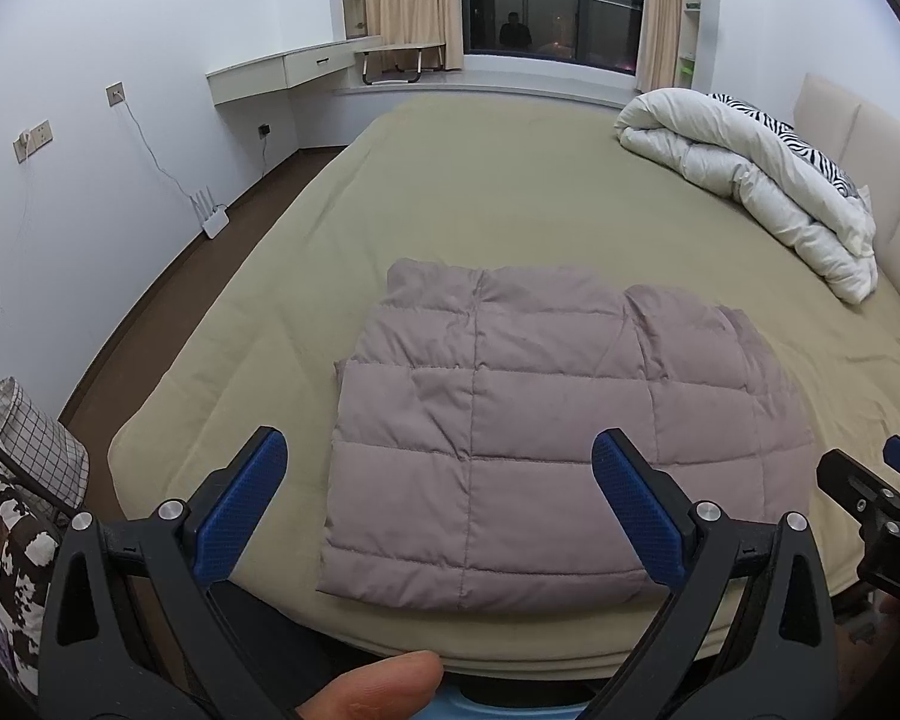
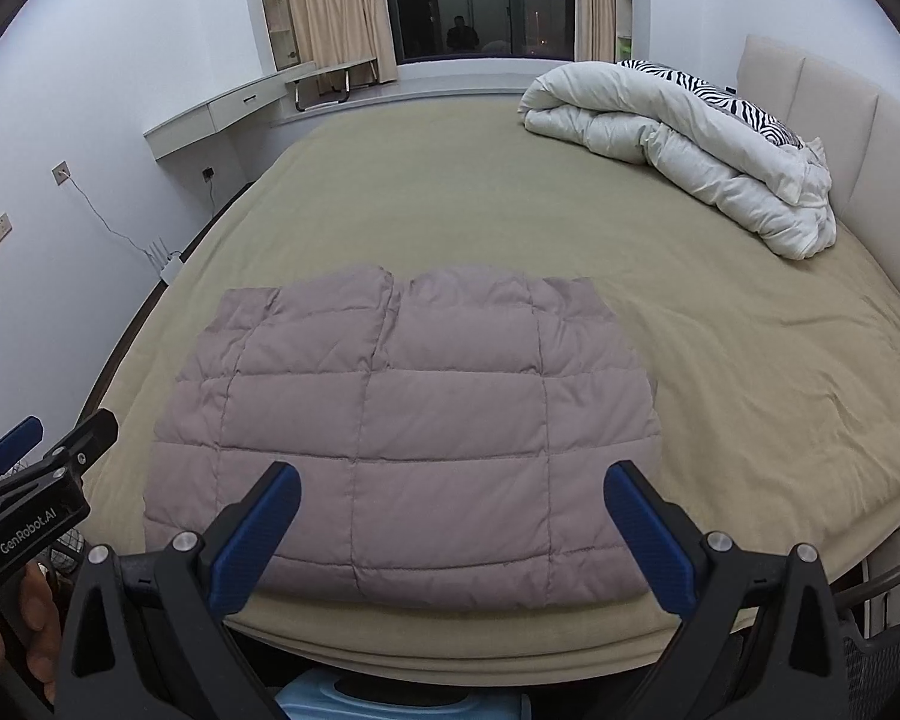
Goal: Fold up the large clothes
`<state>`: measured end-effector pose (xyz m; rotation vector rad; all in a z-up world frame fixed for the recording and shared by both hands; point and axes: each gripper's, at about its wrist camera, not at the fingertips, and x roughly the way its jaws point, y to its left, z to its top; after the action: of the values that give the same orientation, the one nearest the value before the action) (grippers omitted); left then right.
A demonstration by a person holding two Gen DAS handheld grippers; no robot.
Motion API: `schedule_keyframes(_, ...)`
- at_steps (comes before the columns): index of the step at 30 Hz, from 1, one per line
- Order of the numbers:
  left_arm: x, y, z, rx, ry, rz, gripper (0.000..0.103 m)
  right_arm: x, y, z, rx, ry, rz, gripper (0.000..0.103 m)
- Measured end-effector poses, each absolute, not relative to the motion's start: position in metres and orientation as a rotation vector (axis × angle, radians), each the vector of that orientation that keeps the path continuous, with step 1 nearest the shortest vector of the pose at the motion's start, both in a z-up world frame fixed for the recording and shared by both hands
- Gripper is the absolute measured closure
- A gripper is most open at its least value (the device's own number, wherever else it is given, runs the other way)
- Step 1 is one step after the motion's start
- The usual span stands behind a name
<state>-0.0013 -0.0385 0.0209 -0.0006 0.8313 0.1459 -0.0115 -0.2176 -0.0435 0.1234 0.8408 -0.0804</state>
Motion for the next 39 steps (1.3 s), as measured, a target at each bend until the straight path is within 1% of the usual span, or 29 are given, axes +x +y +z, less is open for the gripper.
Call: schedule_keyframes(39,0.003,-0.048,0.010,0.024,0.843,0.144,0.000,-0.012,-0.222,-0.048,0.120,0.857,-0.114,0.000)
